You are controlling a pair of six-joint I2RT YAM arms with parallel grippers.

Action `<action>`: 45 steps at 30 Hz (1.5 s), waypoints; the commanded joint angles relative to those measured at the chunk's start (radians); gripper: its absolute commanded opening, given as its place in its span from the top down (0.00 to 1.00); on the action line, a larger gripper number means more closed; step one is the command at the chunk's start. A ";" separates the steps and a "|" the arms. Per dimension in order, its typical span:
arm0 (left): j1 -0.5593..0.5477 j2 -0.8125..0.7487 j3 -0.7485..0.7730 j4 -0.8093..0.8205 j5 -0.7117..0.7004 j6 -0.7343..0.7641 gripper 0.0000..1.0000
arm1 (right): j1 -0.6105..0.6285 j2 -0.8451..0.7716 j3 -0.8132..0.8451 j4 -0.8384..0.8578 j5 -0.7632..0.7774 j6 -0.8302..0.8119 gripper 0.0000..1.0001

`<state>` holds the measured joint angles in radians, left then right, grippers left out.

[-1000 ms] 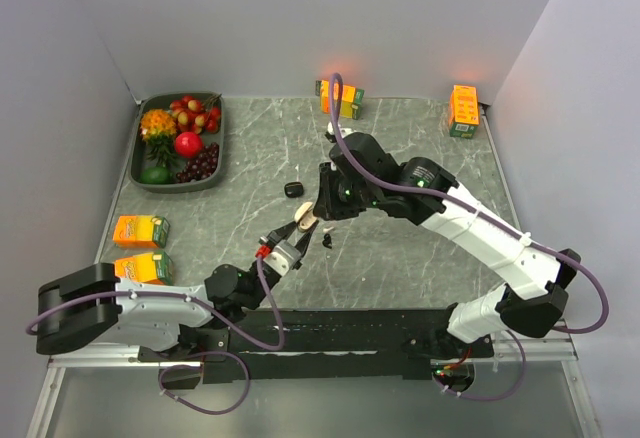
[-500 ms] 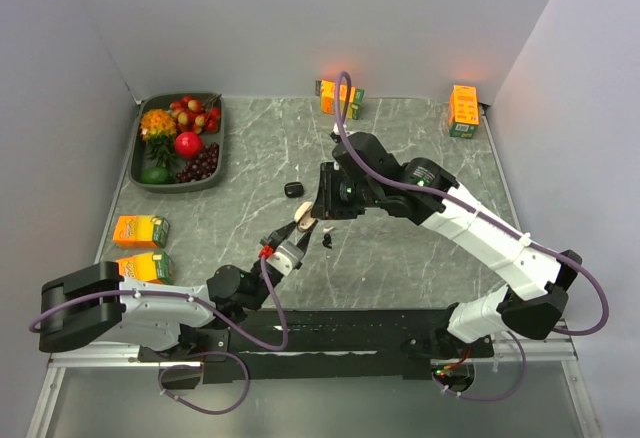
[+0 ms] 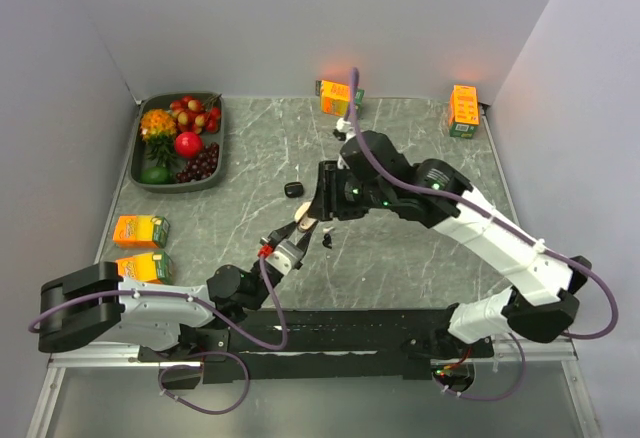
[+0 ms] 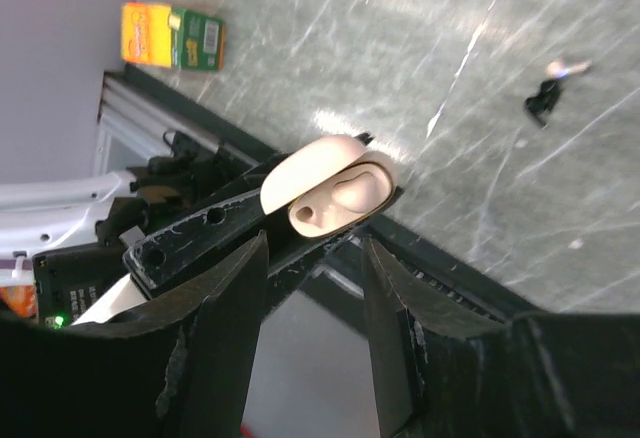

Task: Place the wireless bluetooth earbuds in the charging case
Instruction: Pick up the earbud from the center of the board.

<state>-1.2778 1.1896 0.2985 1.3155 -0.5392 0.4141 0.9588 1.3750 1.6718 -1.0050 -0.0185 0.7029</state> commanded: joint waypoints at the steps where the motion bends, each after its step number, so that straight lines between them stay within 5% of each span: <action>1: -0.002 -0.073 -0.004 0.217 0.022 -0.058 0.99 | 0.011 -0.155 -0.009 0.000 0.205 -0.091 0.48; 10: 0.044 -0.571 -0.076 -0.366 0.194 -0.365 0.99 | -0.133 -0.269 -0.512 0.371 0.266 -0.293 0.53; 15: 0.044 -0.735 -0.130 -0.516 0.142 -0.408 0.99 | -0.186 -0.023 -0.512 0.460 0.096 -0.315 0.48; 26: 0.041 -0.737 -0.114 -0.596 0.160 -0.439 0.99 | -0.216 0.343 -0.422 0.551 0.104 -0.459 0.38; 45: 0.040 -0.737 -0.125 -0.599 0.177 -0.468 0.99 | -0.221 0.518 -0.383 0.549 0.163 -0.464 0.40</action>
<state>-1.2373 0.4488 0.1623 0.6991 -0.3801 -0.0414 0.7418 1.8599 1.2137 -0.4519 0.0929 0.2192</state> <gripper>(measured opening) 0.300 0.605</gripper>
